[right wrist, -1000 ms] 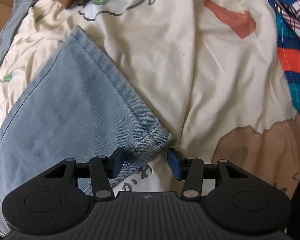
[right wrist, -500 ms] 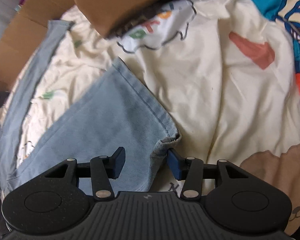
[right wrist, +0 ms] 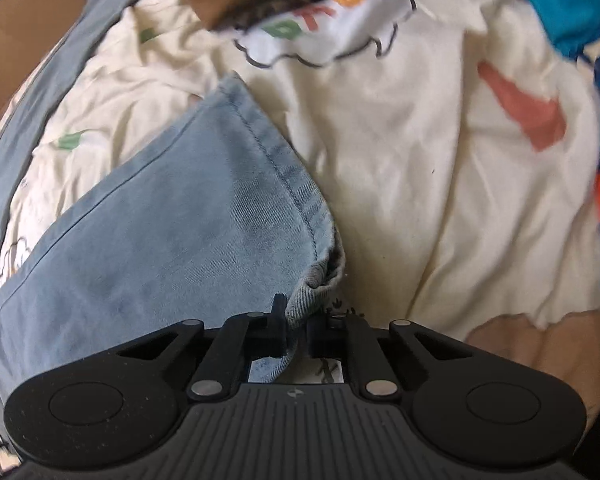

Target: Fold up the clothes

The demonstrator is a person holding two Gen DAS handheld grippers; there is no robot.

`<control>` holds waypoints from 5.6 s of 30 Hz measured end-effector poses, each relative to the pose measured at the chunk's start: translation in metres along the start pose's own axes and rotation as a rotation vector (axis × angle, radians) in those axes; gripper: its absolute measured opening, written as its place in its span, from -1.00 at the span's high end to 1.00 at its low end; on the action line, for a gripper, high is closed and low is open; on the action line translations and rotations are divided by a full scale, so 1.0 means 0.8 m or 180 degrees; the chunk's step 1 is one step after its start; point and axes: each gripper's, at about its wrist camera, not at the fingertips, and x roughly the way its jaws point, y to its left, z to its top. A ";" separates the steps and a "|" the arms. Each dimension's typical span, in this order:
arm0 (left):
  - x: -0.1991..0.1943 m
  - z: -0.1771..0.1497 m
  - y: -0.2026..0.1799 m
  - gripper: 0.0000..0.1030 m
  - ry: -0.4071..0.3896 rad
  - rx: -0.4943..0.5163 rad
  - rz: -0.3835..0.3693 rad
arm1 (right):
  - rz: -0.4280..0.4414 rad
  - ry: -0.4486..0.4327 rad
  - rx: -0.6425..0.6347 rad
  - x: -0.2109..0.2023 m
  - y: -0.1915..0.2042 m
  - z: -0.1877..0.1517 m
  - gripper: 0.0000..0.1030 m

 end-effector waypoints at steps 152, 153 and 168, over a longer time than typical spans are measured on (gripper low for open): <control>0.004 0.017 -0.261 -0.05 -0.0432 0.1969 0.0304 | 0.0363 -0.0099 -0.1570 0.013 0.030 0.096 0.32; 0.005 0.017 -0.260 -0.05 -0.0432 0.1967 0.0310 | 0.0380 -0.0076 -0.1598 0.012 0.031 0.094 0.37; 0.009 0.013 -0.255 -0.05 -0.0483 0.1920 0.0277 | -0.0212 0.0024 -0.1871 0.044 0.038 0.086 0.88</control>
